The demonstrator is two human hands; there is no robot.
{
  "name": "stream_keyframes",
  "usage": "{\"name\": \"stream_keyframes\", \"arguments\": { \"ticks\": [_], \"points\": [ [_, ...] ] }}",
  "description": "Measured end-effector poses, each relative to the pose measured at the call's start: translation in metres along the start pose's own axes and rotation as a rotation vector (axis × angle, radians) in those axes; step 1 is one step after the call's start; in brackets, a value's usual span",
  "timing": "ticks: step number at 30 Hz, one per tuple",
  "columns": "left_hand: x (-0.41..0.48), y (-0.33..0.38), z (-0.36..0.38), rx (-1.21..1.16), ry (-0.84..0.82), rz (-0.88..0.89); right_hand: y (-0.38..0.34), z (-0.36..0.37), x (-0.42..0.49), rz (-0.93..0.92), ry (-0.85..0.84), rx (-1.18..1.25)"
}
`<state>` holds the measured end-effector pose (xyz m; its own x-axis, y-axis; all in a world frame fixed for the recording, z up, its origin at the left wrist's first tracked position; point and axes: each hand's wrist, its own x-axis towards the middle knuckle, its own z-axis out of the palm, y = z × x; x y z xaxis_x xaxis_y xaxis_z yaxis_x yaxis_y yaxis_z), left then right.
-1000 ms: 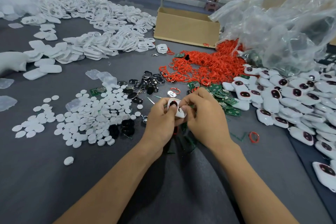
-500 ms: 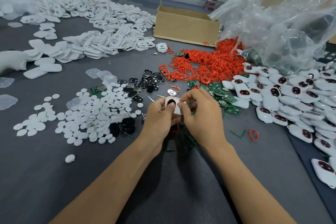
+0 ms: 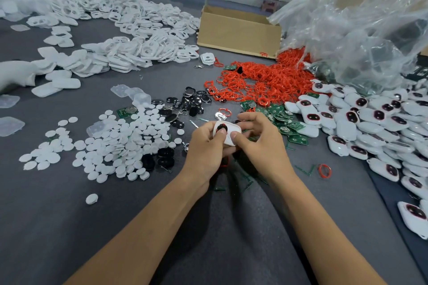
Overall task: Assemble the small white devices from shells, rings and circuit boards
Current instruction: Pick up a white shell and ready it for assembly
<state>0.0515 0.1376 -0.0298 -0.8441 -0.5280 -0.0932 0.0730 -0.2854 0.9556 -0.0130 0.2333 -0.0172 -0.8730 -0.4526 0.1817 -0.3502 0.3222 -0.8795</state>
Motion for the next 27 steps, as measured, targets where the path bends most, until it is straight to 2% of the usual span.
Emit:
{"name": "stream_keyframes", "arguments": {
  "ticks": [4,15,22,25,27],
  "points": [
    [-0.002,-0.002,0.0,0.093,-0.016,0.059,0.0,0.0,0.0,-0.034,-0.211,0.01],
    [-0.005,-0.003,0.003,0.206,-0.097,0.114,0.003,-0.01,0.0,0.114,-0.175,0.155],
    [-0.007,-0.002,0.003,0.189,-0.129,0.099,-0.001,-0.012,-0.002,0.171,-0.17,0.196],
    [-0.007,-0.001,0.003,0.164,-0.121,0.103,-0.003,-0.012,-0.003,0.128,-0.154,0.204],
    [-0.006,-0.001,0.002,0.136,-0.101,0.11,-0.004,-0.011,-0.004,0.033,-0.139,0.14]
  ]
}}
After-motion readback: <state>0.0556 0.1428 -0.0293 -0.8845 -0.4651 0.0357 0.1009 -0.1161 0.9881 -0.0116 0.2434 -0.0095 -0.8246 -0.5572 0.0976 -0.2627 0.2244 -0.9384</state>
